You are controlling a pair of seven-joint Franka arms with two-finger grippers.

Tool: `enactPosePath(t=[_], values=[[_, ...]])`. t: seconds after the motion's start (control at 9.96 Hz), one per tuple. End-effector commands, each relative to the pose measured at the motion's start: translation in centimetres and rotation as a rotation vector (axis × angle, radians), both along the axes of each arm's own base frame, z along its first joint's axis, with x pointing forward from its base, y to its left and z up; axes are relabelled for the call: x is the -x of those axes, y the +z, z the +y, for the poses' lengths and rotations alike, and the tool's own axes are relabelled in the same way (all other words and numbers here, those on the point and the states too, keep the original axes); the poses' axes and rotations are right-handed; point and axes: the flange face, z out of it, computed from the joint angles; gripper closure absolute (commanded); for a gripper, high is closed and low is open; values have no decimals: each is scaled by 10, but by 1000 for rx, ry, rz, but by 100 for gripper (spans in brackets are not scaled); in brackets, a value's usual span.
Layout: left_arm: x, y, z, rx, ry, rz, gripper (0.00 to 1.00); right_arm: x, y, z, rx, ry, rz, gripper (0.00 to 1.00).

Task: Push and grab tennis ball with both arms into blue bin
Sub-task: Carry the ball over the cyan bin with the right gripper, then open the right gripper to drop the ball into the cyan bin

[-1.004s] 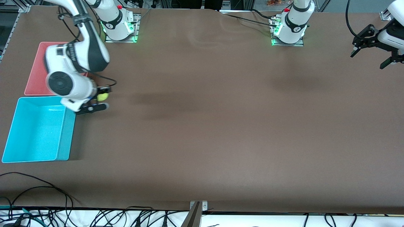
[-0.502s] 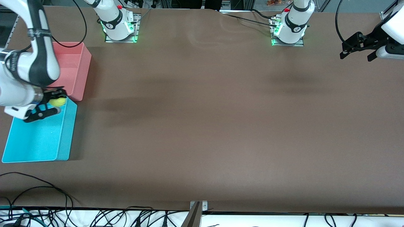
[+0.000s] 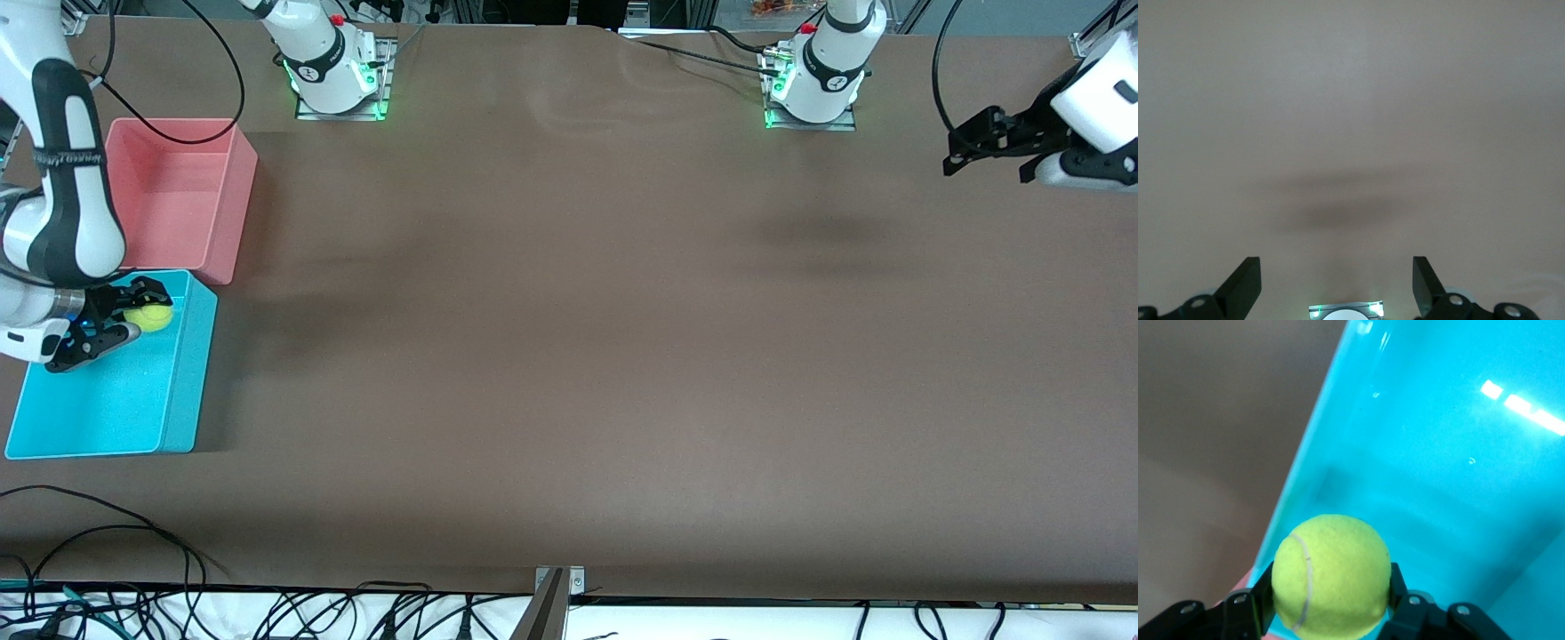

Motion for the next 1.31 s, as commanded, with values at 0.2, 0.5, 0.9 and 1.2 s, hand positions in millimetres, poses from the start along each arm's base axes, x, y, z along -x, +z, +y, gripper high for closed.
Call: enactPosePath(t=[0.2, 0.5, 0.9, 1.2], values=[[-11, 7, -7, 1, -19, 12, 0, 7, -57, -44, -146, 1, 25, 93], [-15, 4, 21, 17, 33, 15, 0, 4, -59, -46, -163, 16, 18, 29], [-18, 9, 16, 3, 21, 1, 0, -1, -47, -46, -159, 5, 6, 0], [-21, 7, 21, -47, 19, 1, 0, -7, -24, -37, -162, 6, -1, 0]])
